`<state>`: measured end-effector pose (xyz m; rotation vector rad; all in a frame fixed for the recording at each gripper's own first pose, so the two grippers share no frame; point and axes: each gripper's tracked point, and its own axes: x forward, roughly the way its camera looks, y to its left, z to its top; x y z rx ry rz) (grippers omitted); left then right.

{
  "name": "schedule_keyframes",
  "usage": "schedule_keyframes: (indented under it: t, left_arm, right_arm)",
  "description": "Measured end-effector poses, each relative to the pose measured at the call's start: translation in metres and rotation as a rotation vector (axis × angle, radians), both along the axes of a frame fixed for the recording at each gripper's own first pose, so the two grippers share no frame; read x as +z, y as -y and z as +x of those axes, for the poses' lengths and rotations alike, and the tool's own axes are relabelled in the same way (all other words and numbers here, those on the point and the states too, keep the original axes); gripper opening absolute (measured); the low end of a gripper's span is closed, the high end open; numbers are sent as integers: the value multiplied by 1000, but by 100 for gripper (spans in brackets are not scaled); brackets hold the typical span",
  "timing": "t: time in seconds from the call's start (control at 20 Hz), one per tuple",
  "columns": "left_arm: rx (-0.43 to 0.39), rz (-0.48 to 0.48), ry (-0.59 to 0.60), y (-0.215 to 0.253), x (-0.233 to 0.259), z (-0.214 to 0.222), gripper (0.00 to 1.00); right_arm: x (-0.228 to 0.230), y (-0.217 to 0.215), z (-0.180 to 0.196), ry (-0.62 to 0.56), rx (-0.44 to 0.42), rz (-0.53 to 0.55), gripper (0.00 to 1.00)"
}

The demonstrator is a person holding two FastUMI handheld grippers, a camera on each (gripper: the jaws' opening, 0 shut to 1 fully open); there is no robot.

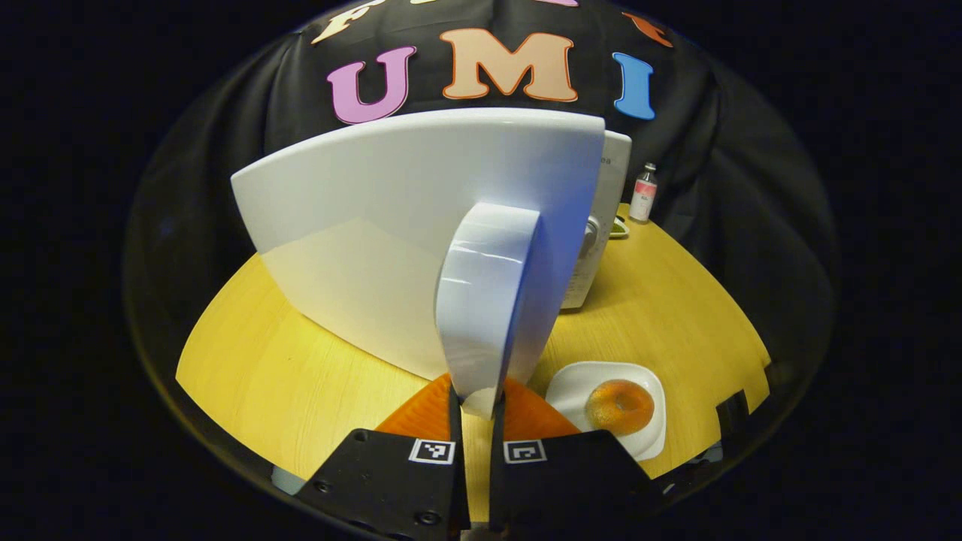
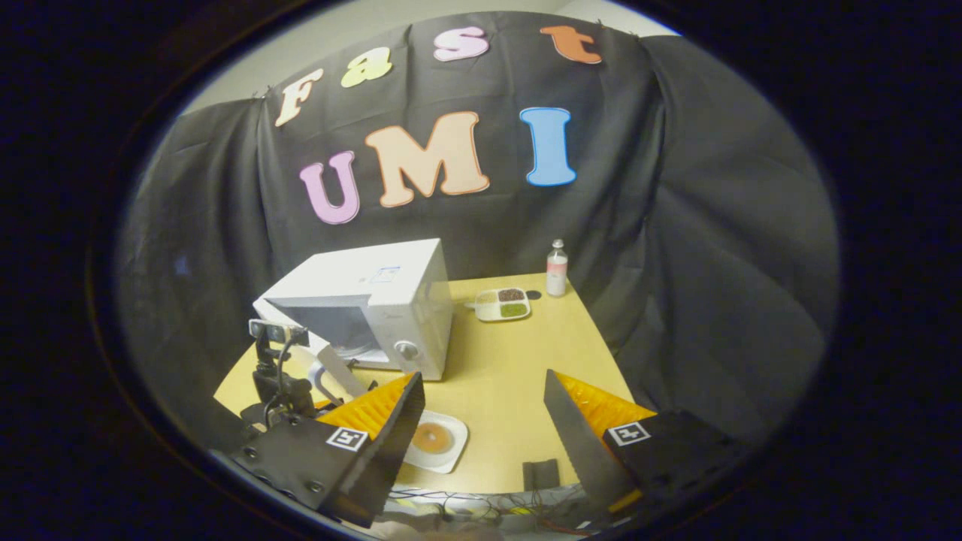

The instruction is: Open the microwave oven with the left hand, put the food in, and close the microwave oven.

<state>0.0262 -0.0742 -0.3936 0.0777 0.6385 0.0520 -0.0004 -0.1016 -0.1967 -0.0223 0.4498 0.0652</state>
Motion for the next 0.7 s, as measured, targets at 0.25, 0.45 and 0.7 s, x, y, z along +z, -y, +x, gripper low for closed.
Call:
schedule_keyframes:
  t: [0.25,0.45,0.7]
  left_arm:
    - [90,-28,-27,-23,0,-40,18]
    - [219,-71,-30,-45,1,-66,25]
    - [305,-70,-2,-61,15,-100,53]
  right_arm:
    - [-30,-4,2,-57,63,-10,99]
    - [-51,-15,2,-114,124,6,93]
    - [-64,-27,10,-147,209,-14,93]
